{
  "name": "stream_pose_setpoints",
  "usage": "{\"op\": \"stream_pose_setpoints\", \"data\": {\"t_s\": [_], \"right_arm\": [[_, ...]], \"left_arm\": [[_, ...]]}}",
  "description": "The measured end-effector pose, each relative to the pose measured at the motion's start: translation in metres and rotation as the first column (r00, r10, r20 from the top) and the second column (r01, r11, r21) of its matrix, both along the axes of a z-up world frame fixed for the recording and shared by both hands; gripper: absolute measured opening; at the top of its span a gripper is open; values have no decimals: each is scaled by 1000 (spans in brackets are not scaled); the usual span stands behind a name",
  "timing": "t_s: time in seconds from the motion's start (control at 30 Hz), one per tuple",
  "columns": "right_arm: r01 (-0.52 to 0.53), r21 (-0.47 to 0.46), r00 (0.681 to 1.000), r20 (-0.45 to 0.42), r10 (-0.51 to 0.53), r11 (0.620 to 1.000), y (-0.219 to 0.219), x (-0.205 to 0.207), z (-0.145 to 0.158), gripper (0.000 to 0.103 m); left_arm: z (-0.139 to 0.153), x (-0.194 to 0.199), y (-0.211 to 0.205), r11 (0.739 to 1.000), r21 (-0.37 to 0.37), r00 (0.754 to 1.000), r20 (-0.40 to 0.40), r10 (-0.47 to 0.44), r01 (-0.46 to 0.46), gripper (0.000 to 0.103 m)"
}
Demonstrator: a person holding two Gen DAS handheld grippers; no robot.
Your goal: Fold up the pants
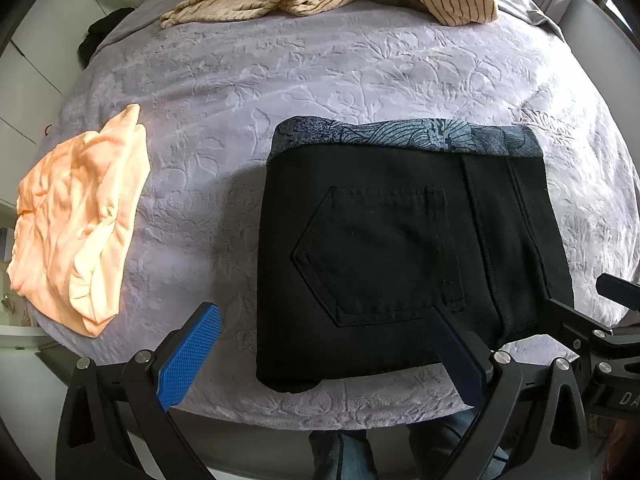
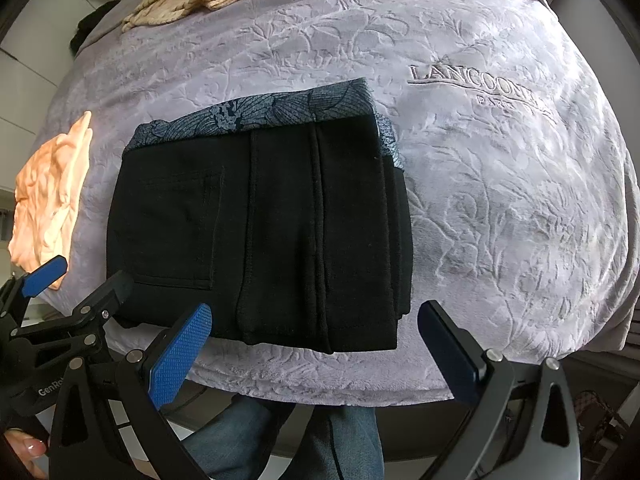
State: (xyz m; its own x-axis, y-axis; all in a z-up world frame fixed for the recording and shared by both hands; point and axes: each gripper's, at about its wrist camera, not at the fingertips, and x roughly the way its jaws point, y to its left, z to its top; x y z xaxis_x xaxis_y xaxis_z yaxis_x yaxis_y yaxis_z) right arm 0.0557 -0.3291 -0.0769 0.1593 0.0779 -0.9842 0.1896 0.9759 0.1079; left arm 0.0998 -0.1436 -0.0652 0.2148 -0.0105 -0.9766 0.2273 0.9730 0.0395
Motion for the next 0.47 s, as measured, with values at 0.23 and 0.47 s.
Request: {"op": "stream_pose_setpoints", "data": {"t_s": [0.23, 0.47], "right_arm": [[-3, 0, 1000, -5, 3, 1000, 0, 2, -1, 103], [-3, 1, 1000, -5, 3, 1000, 1, 2, -1, 103]], "left_arm": [[-3, 1, 2, 1000, 1, 1000, -5, 2, -2, 102], [-1, 2, 3, 1000, -20, 1000, 4, 4, -4, 102]]}}
